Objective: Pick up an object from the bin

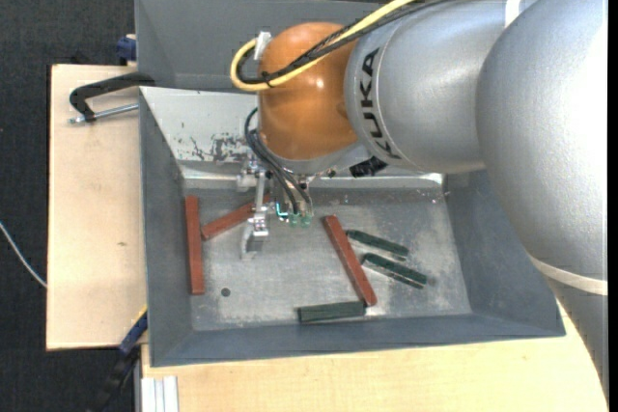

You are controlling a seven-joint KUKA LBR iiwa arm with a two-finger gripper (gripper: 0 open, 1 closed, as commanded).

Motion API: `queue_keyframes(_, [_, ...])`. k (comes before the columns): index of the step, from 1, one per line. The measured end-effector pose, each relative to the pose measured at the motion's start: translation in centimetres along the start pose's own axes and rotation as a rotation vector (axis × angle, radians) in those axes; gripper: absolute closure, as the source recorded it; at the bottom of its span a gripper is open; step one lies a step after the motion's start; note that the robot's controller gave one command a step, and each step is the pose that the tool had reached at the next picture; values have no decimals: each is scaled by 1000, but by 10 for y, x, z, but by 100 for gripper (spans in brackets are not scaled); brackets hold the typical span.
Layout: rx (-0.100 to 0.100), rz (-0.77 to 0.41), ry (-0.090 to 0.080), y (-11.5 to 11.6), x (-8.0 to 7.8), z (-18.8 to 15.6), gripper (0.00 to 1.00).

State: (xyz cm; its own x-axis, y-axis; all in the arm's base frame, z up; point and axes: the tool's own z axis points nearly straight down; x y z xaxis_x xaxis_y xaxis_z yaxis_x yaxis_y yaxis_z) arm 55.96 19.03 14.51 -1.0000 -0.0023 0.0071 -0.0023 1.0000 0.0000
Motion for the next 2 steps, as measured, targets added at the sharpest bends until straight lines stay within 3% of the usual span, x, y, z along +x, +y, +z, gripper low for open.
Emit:
queue_keyframes(1, [-2,2,-8,-1,-2,-4,0])
queue_keyframes(2, [-5,10,-16,-8,-14,37,0])
